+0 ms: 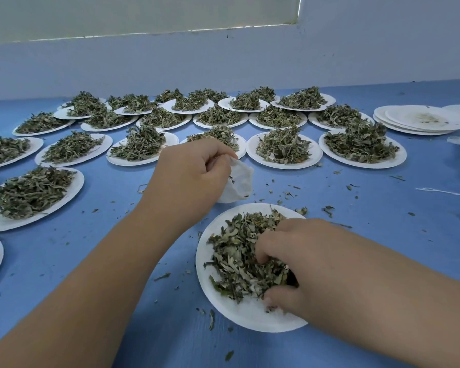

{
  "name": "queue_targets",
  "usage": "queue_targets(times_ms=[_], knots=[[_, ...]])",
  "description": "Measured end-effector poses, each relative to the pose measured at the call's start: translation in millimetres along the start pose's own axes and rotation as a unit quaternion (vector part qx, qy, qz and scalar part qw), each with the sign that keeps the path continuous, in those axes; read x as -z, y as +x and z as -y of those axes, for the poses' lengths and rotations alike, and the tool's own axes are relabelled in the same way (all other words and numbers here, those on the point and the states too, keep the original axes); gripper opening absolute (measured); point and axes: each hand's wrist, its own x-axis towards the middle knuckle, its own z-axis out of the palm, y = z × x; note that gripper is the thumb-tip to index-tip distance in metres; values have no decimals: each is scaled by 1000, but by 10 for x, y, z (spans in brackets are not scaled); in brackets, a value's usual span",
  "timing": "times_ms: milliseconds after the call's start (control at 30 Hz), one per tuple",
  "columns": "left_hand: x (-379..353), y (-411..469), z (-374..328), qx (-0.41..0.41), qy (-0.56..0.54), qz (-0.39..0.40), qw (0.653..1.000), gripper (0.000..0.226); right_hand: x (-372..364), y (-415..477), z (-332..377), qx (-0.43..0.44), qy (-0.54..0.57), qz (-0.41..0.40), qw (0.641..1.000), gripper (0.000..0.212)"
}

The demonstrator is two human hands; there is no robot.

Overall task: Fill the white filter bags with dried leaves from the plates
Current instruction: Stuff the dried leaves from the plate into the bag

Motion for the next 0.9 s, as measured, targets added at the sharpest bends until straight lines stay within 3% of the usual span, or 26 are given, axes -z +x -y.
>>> queue_targets(times_ms=[133,433,600,733,900], knots=[[4,-1,-3,-2,2,0,1000,24,60,57,29,-13,32,20,999,24],[12,2,0,0,3,2,1000,24,314,58,94,15,-4,54,998,23],[13,-1,-5,-4,5,2,1000,23,562,102,-64,-29,143,72,987,17],[24,-7,-12,-8,11,15,1000,22,716,172,-252,-31,277,86,957,17],[23,-14,-34,-5,-16,43,999,21,774,252,-327,-45,350,46,934,11]])
